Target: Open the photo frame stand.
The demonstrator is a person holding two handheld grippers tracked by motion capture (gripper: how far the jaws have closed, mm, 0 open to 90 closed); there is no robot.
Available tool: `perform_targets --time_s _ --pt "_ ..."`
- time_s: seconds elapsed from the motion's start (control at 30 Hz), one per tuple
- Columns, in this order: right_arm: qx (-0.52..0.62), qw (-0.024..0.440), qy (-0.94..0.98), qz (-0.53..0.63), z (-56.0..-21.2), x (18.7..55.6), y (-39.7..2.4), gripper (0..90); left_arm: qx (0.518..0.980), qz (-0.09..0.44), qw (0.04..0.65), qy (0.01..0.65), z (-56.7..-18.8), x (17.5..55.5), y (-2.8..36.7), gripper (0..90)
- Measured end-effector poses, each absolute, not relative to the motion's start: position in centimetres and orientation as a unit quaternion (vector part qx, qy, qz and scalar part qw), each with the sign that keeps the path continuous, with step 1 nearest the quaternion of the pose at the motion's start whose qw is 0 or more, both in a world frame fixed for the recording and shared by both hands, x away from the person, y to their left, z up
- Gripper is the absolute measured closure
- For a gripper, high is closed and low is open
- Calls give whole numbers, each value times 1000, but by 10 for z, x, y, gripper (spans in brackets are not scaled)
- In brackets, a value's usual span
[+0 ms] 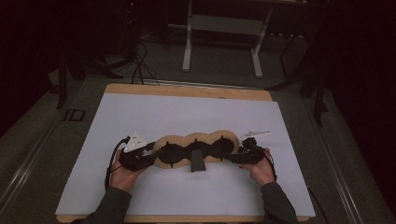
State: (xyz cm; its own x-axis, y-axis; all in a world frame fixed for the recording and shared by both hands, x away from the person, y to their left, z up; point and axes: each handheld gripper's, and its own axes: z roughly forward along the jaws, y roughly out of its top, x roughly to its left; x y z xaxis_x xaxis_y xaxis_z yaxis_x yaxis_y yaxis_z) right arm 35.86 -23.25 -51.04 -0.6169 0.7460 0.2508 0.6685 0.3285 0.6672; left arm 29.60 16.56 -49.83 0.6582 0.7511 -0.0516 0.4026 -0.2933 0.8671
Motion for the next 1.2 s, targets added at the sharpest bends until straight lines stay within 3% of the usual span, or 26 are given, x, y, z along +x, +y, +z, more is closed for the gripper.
perform_targets --time_s 0.47,0.8,1.07,1.2 --pt "429 84 796 419 -496 358 -242 303 785 187 467 363 -498 294 165 610" --pt "424 77 793 430 -492 363 -238 278 790 189 460 358 -496 293 165 614" --pt "418 88 795 431 -493 357 -242 387 790 200 458 354 -493 292 162 614" --pt "420 95 794 430 -493 355 -244 398 784 203 464 359 -492 293 160 614"
